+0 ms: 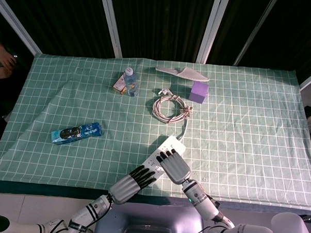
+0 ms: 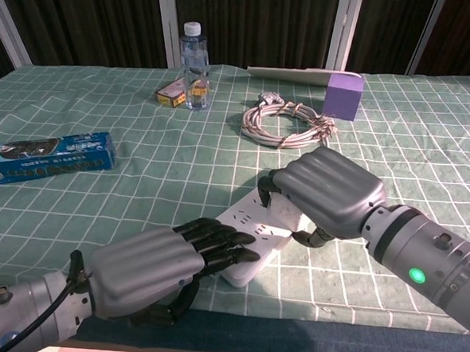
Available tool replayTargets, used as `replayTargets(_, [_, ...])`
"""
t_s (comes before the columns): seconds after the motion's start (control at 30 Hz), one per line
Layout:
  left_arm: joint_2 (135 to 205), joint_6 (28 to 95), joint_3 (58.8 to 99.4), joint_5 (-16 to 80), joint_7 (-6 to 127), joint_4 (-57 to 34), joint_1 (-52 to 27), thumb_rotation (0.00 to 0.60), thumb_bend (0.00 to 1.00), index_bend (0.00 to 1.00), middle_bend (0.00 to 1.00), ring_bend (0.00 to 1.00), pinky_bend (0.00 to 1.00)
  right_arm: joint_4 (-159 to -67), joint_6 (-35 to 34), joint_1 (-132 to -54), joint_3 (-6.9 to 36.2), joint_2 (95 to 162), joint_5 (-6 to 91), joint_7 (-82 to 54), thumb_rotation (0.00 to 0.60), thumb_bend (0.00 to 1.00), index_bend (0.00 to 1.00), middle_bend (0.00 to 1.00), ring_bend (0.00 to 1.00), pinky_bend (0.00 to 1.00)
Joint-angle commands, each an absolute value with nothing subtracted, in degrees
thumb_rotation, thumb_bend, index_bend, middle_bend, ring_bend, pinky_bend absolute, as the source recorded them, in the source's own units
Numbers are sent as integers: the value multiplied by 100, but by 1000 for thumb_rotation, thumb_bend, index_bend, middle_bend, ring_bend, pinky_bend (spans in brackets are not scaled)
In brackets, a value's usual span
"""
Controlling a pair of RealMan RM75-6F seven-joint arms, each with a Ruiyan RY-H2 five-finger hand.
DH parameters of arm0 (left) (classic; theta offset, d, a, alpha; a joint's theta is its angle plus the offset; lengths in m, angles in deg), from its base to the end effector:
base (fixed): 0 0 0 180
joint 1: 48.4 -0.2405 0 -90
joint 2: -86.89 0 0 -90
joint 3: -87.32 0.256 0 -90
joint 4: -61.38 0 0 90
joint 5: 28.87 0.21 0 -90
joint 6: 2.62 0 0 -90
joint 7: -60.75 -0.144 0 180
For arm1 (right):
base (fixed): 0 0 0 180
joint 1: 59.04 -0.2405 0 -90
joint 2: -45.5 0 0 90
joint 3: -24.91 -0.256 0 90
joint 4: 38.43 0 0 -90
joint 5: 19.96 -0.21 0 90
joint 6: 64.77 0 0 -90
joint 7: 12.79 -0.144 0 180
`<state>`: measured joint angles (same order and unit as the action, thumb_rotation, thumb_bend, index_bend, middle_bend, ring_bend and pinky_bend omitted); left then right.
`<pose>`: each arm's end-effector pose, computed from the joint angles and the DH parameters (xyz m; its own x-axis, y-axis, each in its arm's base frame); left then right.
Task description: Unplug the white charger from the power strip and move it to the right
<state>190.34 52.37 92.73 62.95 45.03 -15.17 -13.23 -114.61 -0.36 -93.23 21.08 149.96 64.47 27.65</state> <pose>-0.1465 0.2139 -0.1212 0.5956 0.3228 0.7356 0.6483 -0.7338 -0.2030 -0.1326 -0.2671 -0.0868 0.6953 0.0438 0.7174 -0.5704 -0.5737 0.5878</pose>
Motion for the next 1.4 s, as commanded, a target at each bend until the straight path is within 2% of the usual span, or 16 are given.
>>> replayTargets(0.03, [19045,5230,9279,6294,4499,-1507,-1322,600,890,0,19,0,20,-11464,9,-9312,2117,14995,6488,2728,600,402,774,560,569,637])
replayTargets(0.4, [19140,5201,9331,6285,4415,-1430,-1343,600,889,0,21,0,20,-11647,17,-9272,2084,14867,6459,2358,600,403,835,608,613,661])
replayTargets(0.53, [19201,5192,9381,6311,4399,-1371,-1358,600,890,0,22,0,20,-11989,-182,-9253,1986,14695,6160,2135,600,403,841,612,617,662])
replayTargets(0.77, [19262,5234,9349,6332,4420,-1323,-1357,600,890,0,23,0,20,-12606,-256,-9239,1888,14218,5945,2089,600,402,841,613,617,667])
replayTargets(1.17, [19170,5362,9305,6372,4500,-1377,-1363,600,891,0,23,0,20,-13139,608,-8885,2112,13046,6731,2159,600,403,827,612,617,667])
replayTargets(1.4, [19048,5472,9234,6395,4568,-1455,-1351,600,889,0,22,0,20,-12934,578,-8523,2453,12333,6457,3365,600,402,809,612,618,666])
